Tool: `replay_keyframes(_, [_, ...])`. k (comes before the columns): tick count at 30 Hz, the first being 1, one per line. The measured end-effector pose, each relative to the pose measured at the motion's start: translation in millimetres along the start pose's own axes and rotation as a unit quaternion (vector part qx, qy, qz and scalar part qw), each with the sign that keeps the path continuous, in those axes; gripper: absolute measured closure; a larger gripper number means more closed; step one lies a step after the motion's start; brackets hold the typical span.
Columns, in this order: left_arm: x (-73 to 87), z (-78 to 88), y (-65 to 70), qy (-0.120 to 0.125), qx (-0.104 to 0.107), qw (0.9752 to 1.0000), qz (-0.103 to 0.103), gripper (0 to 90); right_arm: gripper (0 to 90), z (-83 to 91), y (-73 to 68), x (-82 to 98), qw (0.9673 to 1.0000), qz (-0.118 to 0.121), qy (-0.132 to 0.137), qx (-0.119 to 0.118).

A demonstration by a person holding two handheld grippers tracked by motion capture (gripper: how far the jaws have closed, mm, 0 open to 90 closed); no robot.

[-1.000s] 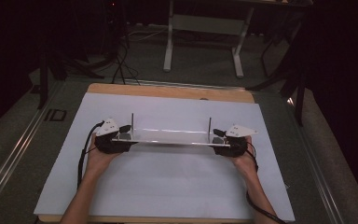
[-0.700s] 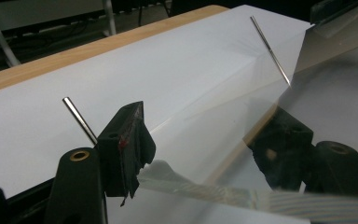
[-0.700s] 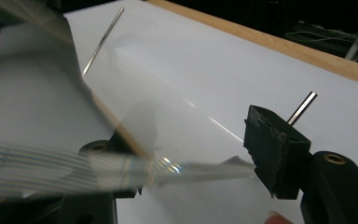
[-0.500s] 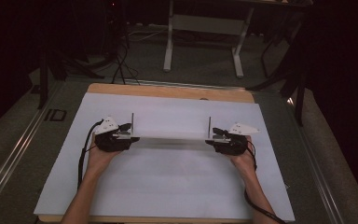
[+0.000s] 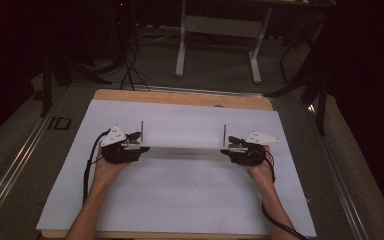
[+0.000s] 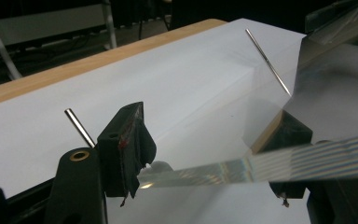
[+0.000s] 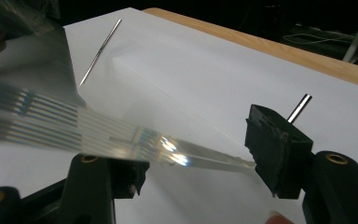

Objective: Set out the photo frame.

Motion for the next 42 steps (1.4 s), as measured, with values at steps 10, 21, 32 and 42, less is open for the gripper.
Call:
replay_keyframes(10, [1.0,4.7,0.4,0.022,-0.007,0.9997,-0.005,37.8,39.5,0.2,0.2,-1.3,1.0000,-0.007,0.002,-0.003])
replay_keyframes(21, [0.3,8.9,-2.2,0.039,-0.019,0.9991,0.003,42.0,39.0,-0.2,2.2,-4.7,0.9998,-0.018,0.008,0.002])
replay_keyframes(32, [-3.7,6.5,-3.5,0.046,-0.042,0.9980,0.006,42.9,38.9,-1.6,5.0,-9.2,0.9994,-0.028,0.016,0.013])
replay_keyframes(42, [-9.9,2.7,-6.7,0.056,-0.063,0.9963,0.020,43.2,39.6,-3.2,7.8,-15.5,0.9986,-0.035,0.022,0.032])
Point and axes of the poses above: each handheld gripper's, and its own axes: z roughly backward along the jaws, x roughly out of its underside, y roughly to its right, the point moved 6 cm from there along -z, roughly forward along the jaws, and after that the axes turned 8 degrees about -y, right-handed, at the moved point
